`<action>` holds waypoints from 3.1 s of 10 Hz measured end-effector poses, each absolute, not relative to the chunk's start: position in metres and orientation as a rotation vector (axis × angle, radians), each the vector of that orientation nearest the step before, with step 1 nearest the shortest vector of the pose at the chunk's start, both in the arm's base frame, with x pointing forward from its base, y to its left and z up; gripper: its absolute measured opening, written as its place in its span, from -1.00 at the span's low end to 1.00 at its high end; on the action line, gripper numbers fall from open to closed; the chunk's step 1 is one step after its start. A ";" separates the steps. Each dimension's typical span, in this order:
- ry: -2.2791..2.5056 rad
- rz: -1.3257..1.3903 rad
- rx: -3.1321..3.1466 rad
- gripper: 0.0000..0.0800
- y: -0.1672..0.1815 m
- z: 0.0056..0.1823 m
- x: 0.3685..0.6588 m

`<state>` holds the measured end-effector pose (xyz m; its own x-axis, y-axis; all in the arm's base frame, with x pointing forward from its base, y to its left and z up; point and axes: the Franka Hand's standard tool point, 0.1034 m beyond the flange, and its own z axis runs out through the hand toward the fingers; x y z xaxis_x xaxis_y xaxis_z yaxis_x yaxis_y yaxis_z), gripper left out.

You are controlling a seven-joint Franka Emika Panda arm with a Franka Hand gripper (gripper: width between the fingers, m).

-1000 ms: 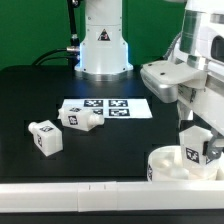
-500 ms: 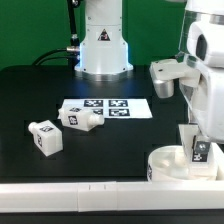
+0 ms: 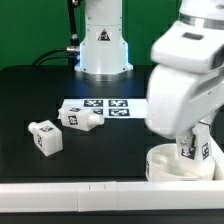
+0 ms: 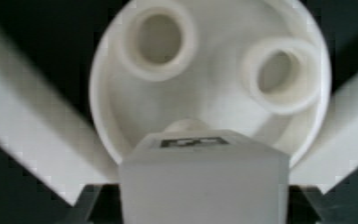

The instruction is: Assemble stool

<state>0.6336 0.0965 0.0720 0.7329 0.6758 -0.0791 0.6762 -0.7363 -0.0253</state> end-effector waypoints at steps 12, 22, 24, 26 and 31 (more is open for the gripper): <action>-0.856 -0.139 3.142 -0.16 0.105 0.072 0.637; -2.491 -0.182 2.279 -0.16 0.118 0.069 0.640; -2.249 -0.195 2.488 0.47 0.123 0.075 0.639; -1.692 -0.196 2.890 0.59 0.126 0.094 0.646; -0.882 -0.058 3.238 0.62 0.127 0.096 0.647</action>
Offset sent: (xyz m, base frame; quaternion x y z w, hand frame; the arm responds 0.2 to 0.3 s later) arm 0.0000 0.0000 0.0000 0.0000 0.0000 0.1938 0.9810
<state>0.6465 0.1271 0.0963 0.8630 -0.4974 -0.0887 -0.5047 -0.8405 -0.1969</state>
